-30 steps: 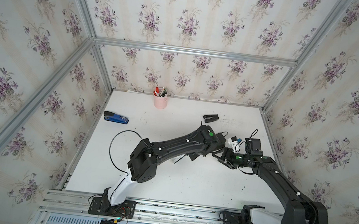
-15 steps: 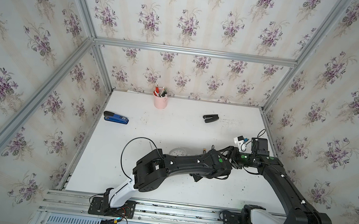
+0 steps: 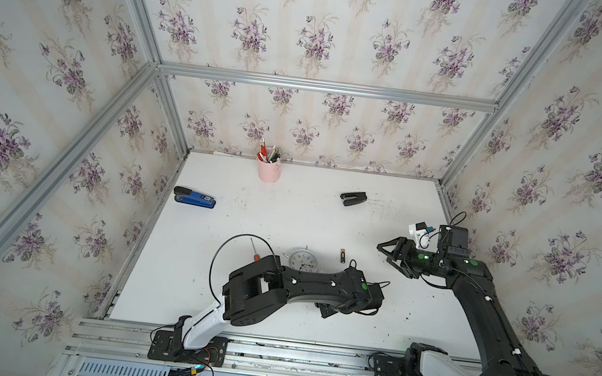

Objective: Remove the battery from the alarm
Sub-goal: Adjust the alarm at the center of the board.

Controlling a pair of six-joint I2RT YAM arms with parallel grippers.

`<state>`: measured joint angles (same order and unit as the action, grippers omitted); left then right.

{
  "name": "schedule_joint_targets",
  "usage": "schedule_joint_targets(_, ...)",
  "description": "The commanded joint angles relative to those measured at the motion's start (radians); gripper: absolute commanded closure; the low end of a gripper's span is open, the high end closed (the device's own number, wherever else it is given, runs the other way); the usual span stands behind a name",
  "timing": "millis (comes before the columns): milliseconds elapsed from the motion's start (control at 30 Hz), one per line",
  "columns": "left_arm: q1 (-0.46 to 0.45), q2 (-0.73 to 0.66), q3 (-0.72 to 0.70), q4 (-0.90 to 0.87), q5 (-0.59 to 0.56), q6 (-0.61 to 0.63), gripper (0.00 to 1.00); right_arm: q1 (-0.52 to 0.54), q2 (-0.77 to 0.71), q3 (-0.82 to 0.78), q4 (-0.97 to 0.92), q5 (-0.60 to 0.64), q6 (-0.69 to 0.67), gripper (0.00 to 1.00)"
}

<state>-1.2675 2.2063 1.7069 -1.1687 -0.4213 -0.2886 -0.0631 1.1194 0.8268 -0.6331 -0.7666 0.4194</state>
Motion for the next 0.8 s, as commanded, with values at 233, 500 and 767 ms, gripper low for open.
schedule_joint_targets(233, 0.017, -0.015, -0.067, 0.088, -0.06, 0.148, 0.75, -0.006, 0.012, -0.002, -0.008, -0.007, -0.007, 0.3)
schedule_joint_targets(500, 0.028, -0.083, -0.099, 0.084, -0.107, 0.112, 0.26, -0.006, 0.016, -0.003, -0.007, -0.025, -0.005, 0.3)
schedule_joint_targets(767, 0.021, -0.273, -0.043, -0.027, -0.088, -0.003, 0.0, -0.009, 0.039, 0.025, 0.0, -0.012, -0.021, 0.29)
